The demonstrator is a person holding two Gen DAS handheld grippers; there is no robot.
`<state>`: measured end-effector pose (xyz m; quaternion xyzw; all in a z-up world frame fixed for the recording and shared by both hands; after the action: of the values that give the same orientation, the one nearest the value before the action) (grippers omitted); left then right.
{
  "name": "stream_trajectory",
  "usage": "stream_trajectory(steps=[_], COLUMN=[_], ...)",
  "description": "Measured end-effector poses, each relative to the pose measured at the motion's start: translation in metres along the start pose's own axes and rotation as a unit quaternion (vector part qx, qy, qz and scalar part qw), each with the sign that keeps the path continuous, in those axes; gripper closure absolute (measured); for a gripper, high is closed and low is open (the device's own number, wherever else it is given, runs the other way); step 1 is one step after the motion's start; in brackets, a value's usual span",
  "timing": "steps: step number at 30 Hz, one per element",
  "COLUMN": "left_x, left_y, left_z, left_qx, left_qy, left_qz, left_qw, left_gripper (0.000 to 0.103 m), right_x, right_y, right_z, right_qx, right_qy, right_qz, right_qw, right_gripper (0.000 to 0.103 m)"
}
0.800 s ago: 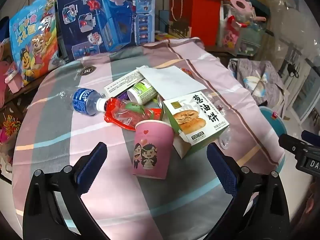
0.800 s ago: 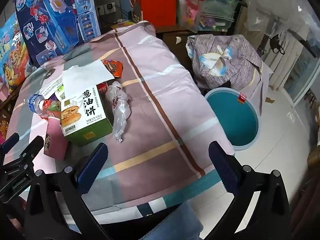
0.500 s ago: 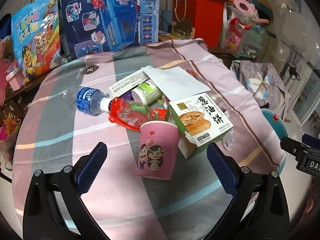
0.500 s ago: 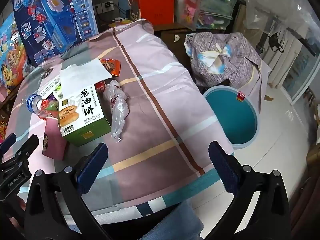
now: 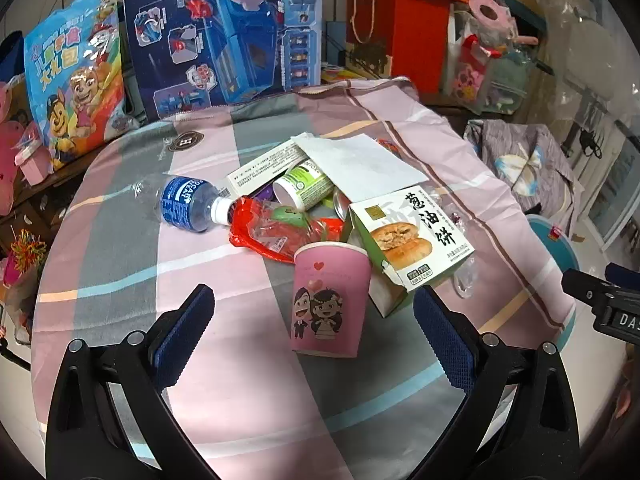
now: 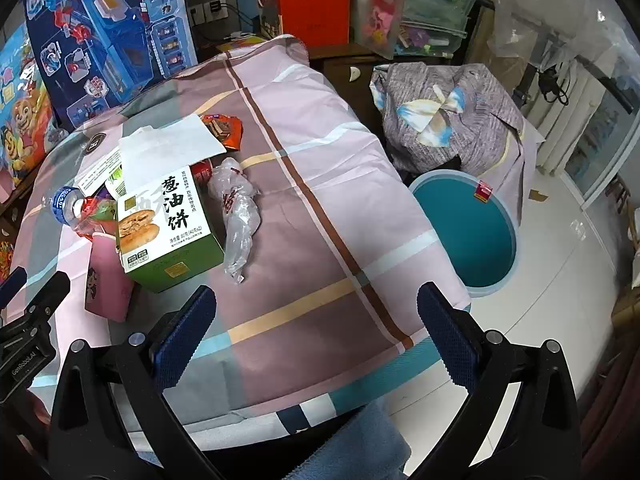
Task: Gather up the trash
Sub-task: 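Approach the pink paper cup with the left tool and the pastry box with the right tool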
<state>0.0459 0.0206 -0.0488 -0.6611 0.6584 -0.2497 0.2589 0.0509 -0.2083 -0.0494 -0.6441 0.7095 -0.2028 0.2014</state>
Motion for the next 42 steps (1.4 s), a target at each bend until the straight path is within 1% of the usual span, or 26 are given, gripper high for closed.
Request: stream_trajectory(steps=[5, 18, 29, 42], left_x=[-0.003, -0.009, -0.011, -0.028], left_y=[-0.002, -0.001, -0.002, 0.002], left_z=[-0.004, -0.007, -0.009, -0.007], left_qx=[0.002, 0.007, 0.009, 0.006], left_qy=[0.005, 0.000, -0.002, 0.005], left_qz=[-0.003, 0.000, 0.000, -0.007], left_qw=[1.0000, 1.0000, 1.0000, 0.9999], left_gripper=[0.004, 0.004, 0.004, 0.004], right_x=[-0.003, -0.006, -0.015, -0.030], right_y=[-0.001, -0.001, 0.001, 0.001], right_z=[0.000, 0.000, 0.000, 0.002], right_qx=[0.001, -0.002, -0.007, -0.015], right_qy=[0.000, 0.002, 0.005, 0.006], right_qz=[-0.003, -0.005, -0.013, -0.023], right_qw=[1.000, 1.000, 1.000, 1.000], right_gripper=[0.006, 0.006, 0.006, 0.006])
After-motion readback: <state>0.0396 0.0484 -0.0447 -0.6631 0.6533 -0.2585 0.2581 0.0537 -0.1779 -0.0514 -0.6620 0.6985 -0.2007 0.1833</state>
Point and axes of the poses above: each gripper's, at about its wrist camera, not at the fingertips, and z roughly the way its jaws point, x to its right, y to its underside, the point moved 7 cm from there along z, roughly the way its jaws point, and after that the axes turned 1 degree about -x, right-handed, at the moved point
